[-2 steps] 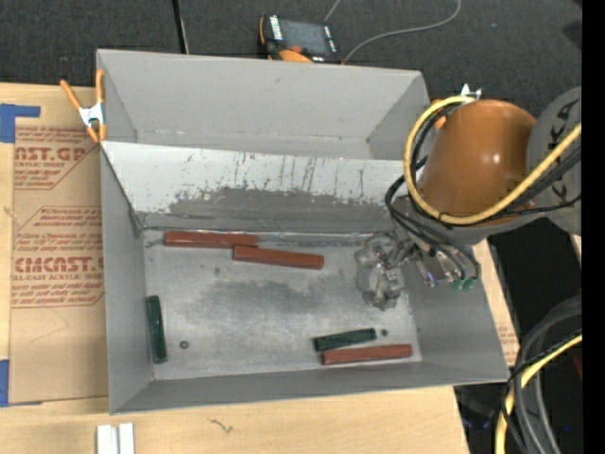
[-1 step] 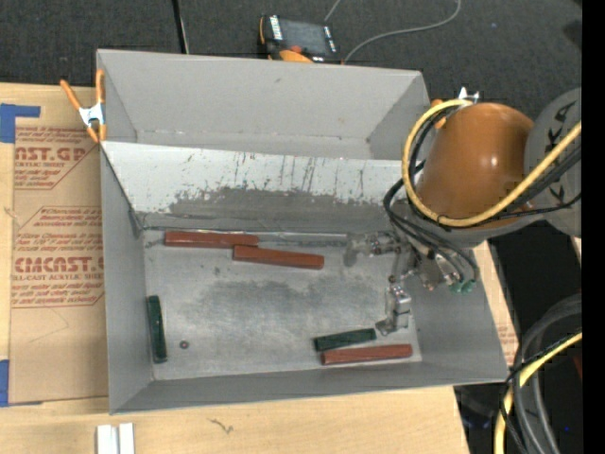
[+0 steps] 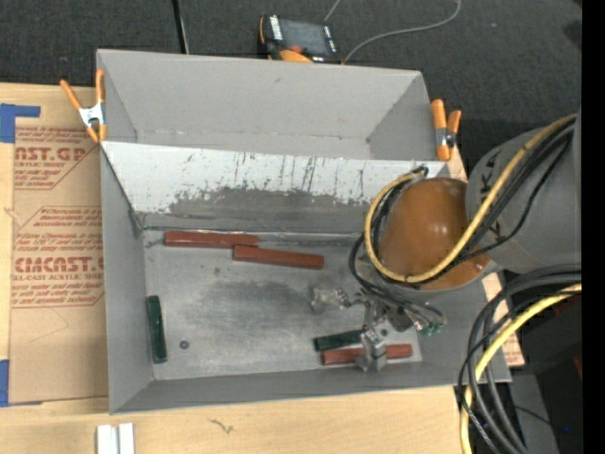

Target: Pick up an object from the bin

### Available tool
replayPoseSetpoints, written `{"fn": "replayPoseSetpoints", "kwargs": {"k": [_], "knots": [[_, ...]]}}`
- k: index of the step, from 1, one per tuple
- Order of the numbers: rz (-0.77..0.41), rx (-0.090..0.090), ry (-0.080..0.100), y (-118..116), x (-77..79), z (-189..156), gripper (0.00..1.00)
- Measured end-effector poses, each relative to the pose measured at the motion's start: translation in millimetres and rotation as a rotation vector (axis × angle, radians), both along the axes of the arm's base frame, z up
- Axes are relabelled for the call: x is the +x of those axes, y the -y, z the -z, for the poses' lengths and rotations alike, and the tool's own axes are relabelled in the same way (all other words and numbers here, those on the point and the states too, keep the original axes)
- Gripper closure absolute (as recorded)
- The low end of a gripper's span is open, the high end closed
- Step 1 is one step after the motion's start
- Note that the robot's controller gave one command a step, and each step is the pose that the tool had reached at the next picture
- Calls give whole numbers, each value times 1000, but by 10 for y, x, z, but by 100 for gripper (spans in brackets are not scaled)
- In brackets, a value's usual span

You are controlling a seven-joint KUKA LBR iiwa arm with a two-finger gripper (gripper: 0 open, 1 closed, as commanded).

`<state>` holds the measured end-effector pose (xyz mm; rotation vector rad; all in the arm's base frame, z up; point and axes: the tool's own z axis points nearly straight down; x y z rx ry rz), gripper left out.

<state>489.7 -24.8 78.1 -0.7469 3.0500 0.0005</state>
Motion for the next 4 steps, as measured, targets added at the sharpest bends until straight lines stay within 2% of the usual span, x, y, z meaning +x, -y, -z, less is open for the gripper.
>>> {"fn": "replayPoseSetpoints", "kwargs": {"k": [1, 2, 3, 4], "knots": [[-129, 0, -2, 126, 127, 87, 0], [-232, -1, 5, 293, -9, 76, 0], [-229, -2, 6, 294, 3, 53, 100], [-140, 1, 4, 1000, 277, 72, 100]]}}
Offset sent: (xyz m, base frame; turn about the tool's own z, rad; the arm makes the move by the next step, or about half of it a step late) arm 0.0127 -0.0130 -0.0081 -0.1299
